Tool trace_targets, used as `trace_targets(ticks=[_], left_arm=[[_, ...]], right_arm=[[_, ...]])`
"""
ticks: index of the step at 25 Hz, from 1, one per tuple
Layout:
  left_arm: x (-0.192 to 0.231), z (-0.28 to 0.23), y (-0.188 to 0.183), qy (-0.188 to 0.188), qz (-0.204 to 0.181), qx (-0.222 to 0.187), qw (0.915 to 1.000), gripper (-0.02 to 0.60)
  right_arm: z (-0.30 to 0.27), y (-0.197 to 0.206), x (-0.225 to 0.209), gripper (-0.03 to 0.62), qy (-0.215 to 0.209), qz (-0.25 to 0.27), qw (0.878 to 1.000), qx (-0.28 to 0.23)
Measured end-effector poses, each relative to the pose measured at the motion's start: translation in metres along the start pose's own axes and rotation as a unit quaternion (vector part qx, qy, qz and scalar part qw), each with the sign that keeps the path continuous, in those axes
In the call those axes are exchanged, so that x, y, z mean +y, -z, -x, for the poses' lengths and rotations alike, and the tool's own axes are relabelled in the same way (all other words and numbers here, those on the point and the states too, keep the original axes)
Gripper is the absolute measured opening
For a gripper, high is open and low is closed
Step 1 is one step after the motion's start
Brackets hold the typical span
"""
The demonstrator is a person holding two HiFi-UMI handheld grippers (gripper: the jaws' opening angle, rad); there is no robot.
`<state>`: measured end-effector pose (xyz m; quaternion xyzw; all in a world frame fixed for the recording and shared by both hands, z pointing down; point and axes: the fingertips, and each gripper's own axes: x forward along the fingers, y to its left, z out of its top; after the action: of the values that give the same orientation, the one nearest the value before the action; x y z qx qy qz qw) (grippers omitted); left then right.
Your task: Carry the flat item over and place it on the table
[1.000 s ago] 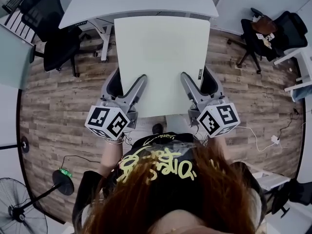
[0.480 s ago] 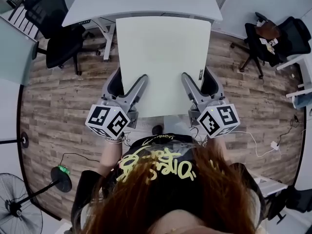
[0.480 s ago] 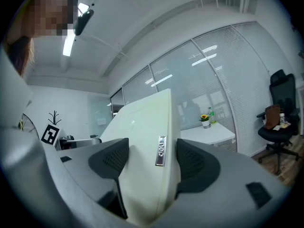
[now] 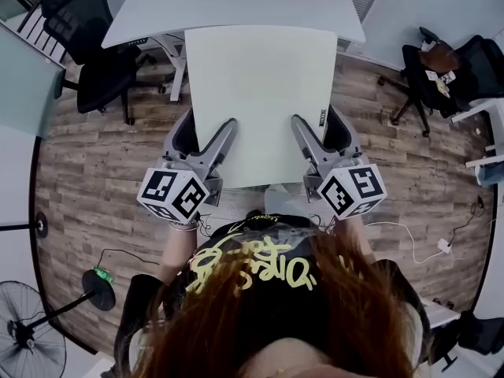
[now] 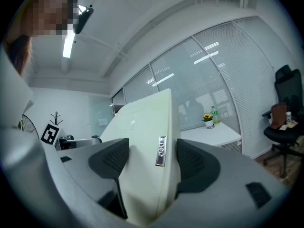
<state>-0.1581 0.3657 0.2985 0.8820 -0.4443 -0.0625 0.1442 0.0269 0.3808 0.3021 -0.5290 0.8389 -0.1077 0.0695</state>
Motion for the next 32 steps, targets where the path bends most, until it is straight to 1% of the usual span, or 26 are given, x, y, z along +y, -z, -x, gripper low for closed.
trace_targets(ticks=[18,27,32], left_arm=[[0.044,-0.11,-0.017,-0.009,0.003,-0.004,0.9999,0.38],[0.06,-0.156,-0.03,-0.032,0.001,-0.01,0.9994,0.38],[0.06,-0.171,-0.031,-0.038,-0.006,-0.015,0.9991,0.38]], right_arm=[[-0.096,-0.021,-0.074,0.305,-0.009,0.003,1.0,0.003],[-0.141,-0.036,-0.107,0.305,-0.033,0.002,0.999,0.005],[-0.152,-0.04,-0.12,0.305,-0.04,-0.002,0.999,0.002]])
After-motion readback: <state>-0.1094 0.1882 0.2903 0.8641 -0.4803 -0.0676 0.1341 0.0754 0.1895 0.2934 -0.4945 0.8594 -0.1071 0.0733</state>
